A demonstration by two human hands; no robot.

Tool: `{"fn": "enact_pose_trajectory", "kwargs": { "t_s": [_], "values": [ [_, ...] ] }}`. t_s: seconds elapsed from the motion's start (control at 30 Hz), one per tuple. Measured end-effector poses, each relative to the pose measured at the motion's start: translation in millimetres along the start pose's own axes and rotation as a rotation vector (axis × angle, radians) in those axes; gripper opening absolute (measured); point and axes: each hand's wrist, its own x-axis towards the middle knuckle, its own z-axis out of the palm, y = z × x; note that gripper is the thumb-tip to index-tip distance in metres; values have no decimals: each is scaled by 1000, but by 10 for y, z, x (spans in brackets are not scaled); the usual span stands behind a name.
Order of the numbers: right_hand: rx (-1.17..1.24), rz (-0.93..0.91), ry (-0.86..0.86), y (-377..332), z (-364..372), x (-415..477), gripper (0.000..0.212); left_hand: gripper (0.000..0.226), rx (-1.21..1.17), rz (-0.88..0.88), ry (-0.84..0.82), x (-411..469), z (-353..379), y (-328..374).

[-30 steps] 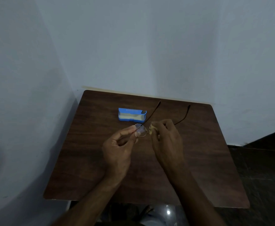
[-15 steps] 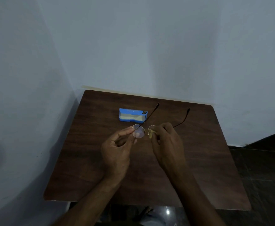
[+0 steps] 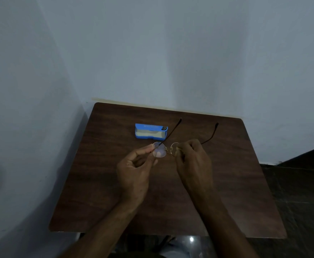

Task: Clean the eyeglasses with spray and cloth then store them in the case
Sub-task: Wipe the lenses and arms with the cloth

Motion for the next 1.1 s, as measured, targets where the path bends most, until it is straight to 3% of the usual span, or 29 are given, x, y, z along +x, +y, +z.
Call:
{"fn": "enact_pose_trajectory", "kwargs": {
  "t_s": [0.33, 0.57, 1.1],
  "values": [
    [23, -39, 8, -41, 38, -6, 18, 28, -48, -12, -18, 53, -5, -12],
    [48, 13, 26, -67, 6, 71, 43, 23, -59, -7, -27, 86, 28, -53],
    [25, 63, -24, -37, 38, 28, 67, 35, -78, -5, -46, 116, 30, -15]
  ]
}}
